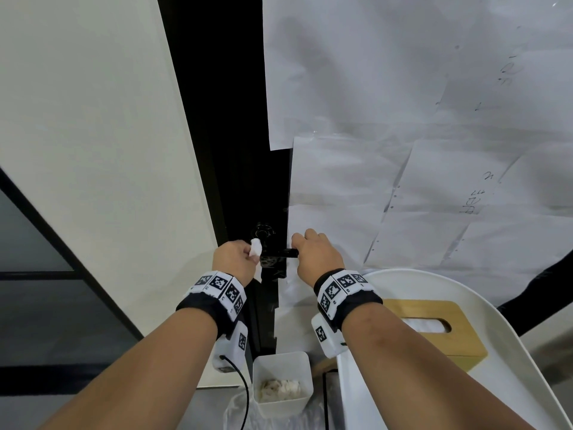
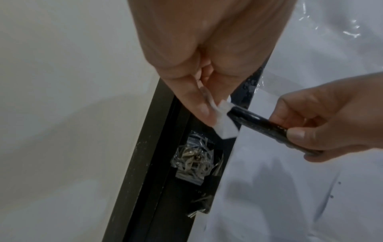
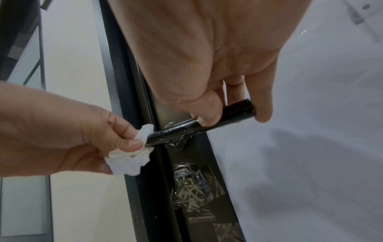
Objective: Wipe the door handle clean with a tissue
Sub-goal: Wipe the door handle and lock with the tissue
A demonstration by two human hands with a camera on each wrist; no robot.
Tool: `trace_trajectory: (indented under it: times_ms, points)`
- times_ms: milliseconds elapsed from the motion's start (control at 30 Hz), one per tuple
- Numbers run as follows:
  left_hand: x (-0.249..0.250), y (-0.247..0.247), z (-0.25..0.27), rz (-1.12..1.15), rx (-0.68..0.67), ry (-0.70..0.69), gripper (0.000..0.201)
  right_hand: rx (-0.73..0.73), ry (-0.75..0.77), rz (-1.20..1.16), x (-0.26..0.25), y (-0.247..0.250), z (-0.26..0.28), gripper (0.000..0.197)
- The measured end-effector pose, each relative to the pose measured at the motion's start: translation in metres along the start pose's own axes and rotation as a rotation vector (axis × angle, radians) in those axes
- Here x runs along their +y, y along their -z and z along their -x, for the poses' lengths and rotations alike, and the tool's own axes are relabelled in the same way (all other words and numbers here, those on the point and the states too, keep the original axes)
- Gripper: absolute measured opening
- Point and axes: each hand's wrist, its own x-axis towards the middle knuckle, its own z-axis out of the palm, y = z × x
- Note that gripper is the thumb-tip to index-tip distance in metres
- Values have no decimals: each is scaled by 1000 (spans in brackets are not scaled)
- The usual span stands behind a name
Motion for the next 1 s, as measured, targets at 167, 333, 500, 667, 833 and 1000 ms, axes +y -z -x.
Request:
trace_trajectory:
  times_ms: [167,333,500,667,833,1000]
  points:
    - [-3,-5,2,98,226,-103,20,-5,-7,-2,0,1,1,32]
    - [11,-11,-17,-53,58,-239,17,14,-2,4,0,-1,1,33]
    - [23,-14,-20,-379,-102,-283,27,22,-1,11,0,-1,0,31]
    - [38,-13,-18,-517,-140,-274,22,17,3,4,2,-1,0,30]
    - [26,-14,-19,-406,-98,-278,28,15,16,-10,5,-2,0,26]
    - [8,-13,-15,-160,-3,-226,33,8,11,-10,4,-2,-2,28]
